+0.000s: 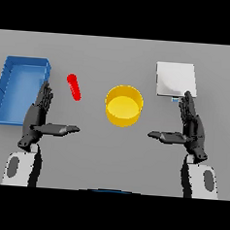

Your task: Pick up the red beaker and tilt it to pour out 1 green nut into yellow bowl. Pick up the yellow bowl and place it on the metallic measuring scale.

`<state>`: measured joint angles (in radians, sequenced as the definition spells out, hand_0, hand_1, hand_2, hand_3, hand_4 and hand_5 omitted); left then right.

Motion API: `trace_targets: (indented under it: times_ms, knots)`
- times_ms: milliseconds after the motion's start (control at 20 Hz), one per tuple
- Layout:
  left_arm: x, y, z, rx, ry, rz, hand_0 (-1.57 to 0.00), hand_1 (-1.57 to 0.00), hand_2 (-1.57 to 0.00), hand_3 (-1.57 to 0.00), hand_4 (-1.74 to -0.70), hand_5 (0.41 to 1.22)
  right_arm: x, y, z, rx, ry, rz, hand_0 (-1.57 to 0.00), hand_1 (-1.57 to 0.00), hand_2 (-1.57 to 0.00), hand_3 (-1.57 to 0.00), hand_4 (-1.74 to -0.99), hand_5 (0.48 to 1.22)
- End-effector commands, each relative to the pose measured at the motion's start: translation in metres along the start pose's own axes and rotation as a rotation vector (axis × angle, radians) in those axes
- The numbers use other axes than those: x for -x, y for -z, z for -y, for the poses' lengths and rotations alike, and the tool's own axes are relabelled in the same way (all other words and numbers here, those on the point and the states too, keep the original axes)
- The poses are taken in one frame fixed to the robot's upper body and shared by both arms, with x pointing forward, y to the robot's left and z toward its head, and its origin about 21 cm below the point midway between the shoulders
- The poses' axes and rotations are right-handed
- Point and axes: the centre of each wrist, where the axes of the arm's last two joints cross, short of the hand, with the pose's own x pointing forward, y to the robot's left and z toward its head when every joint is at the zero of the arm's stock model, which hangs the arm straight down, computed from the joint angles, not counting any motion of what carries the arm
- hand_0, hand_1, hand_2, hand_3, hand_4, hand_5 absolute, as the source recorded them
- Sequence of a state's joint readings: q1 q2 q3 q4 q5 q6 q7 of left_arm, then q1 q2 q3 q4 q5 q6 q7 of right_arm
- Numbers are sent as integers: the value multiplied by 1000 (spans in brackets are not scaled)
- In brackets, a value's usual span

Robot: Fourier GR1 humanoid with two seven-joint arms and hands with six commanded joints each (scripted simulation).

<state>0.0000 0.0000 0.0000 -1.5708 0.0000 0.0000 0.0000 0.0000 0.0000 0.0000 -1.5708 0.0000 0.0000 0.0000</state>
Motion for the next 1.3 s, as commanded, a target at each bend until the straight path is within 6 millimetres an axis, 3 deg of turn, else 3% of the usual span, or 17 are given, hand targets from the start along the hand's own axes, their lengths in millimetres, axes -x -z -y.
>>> trace_targets:
  times_ms: [0, 250, 400, 650, 1000, 1250]
  knots:
    - [0, 0, 0, -1, 0, 0, 1, 1, 1, 1, -1141, 660, 0, 0, 0, 0, 1, 0, 1, 1, 1, 1, -1071, 578]
    - [1, 0, 0, -3, 4, -2, 1, 1, 1, 1, -1141, 660, 0, -2, -5, -3, -2, 7, 1, 1, 1, 1, -1071, 578]
    - [-16, -24, 3, 76, 153, 80, 1, 1, 1, 1, -1144, 660, -9, -17, -4, -23, -300, 141, 1, 1, 1, 1, -1066, 576]
    - [-26, -27, 3, 104, 199, 16, 1, 1, 1, 1, -1139, 652, -15, -26, -12, -59, -314, 152, 1, 1, 1, 1, -1118, 600]
    - [-10, 13, 5, 114, 206, -50, 1, 1, 1, 1, -1169, 648, -13, -26, -6, -88, -245, 151, 1, 1, 1, 1, -1209, 627]
    - [5, 51, 5, 127, 232, -75, 1, 1, 1, 1, -1178, 637, -14, -25, -3, -91, -248, 155, 1, 1, 1, 1, -1229, 626]
